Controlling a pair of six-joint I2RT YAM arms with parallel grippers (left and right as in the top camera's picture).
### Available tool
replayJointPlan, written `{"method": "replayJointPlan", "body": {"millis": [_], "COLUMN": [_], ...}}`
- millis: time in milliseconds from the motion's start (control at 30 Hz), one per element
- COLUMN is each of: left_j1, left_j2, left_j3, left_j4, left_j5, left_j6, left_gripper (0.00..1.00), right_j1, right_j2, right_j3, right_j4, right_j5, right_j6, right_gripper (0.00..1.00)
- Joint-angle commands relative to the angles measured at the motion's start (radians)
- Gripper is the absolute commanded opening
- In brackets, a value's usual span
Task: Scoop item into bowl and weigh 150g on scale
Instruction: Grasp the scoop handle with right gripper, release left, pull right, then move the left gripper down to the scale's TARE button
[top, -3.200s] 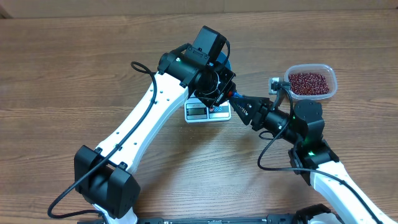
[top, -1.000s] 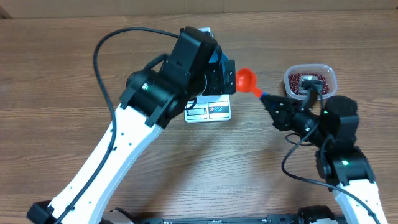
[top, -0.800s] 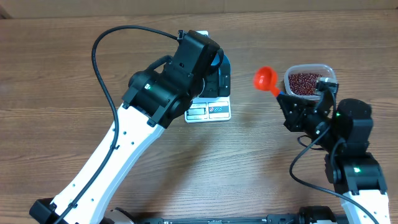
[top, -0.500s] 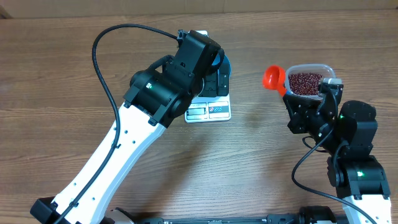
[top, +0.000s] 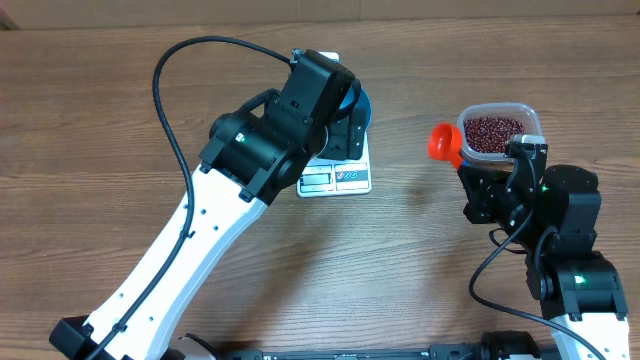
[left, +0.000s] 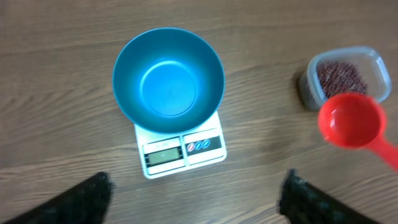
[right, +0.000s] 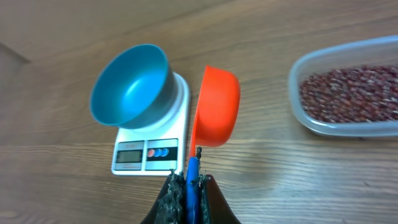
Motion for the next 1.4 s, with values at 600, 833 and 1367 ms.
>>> {"method": "replayJointPlan", "body": {"millis": [600, 833, 1367], "left_j1": [-0.01, -0.01, -0.024], "left_j2": [0.092, 0.092, 0.103], "left_j3": [-0.373, -0.494, -0.501], "left_j4": [0.271, 0.402, 0.405], "left_j5": [0.026, 0.026, 0.037], "left_j6": [0.196, 0.211, 0.282], "left_gripper": [0.04, 0.04, 0.04], "right_j1": [-0.005, -0.005, -0.005], "right_j2": [0.05, 0.056, 0.058], "right_j3": [0.034, 0.034, 0.066], "right_j4": [-0.002, 0.04, 0.056], "right_j5": [0.128, 0.127, 0.127], "right_j6": [0.036, 0.044, 0.047], "right_gripper": [0.04, 0.04, 0.03]}}
